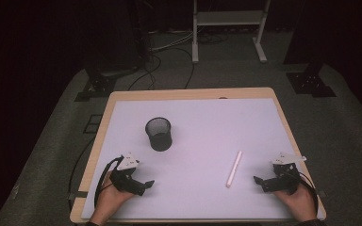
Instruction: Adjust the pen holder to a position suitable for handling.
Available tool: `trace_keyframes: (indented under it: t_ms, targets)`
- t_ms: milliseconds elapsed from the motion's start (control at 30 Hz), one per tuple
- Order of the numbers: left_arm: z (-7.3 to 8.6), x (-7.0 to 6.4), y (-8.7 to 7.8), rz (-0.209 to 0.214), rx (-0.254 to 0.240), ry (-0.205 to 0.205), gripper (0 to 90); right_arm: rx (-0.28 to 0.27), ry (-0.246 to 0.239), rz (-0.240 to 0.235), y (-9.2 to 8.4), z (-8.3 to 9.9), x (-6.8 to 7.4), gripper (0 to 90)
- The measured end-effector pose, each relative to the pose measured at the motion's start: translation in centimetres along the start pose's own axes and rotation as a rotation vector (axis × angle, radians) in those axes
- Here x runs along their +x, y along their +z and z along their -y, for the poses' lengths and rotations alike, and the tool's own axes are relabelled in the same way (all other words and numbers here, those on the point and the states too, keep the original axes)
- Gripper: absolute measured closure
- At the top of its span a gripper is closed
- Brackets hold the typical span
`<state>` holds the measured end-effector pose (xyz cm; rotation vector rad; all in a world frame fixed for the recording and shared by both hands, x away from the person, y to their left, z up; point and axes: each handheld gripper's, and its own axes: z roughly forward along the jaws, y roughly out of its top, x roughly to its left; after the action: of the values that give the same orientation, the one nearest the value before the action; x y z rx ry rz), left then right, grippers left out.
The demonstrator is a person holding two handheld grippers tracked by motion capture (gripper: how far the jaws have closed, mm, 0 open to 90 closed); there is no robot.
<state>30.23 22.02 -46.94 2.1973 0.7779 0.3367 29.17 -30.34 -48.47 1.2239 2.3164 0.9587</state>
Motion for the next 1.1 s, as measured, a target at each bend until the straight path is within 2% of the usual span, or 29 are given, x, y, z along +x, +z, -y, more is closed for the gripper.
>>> trace_keyframes:
  t_ms: [333, 633, 833, 900, 1100]
  targets:
    - [-1.1, 0.7, 0.0, -0.019, -0.029, -0.011, 0.0, 0.001, 0.000, -0.001, 0.0, 0.0, 0.0, 0.0]
    - [-2.1, 1.0, 0.2, -0.033, -0.035, 0.005, 0.0, 0.000, 0.000, -0.001, 0.0, 0.0, 0.0, 0.0]
    - [-2.1, 1.3, 0.1, -0.034, -0.038, -0.004, 0.0, 0.001, 0.000, -0.001, 0.0, 0.0, 0.0, 0.0]
    - [-2.2, 1.6, 0.0, -0.031, -0.047, -0.018, 0.0, 0.001, 0.000, -0.002, 0.0, 0.0, 0.0, 0.0]
    - [-2.9, 2.2, -0.1, -0.052, -0.061, -0.020, 0.0, 0.001, 0.001, -0.001, 0.0, 0.0, 0.0, 0.0]
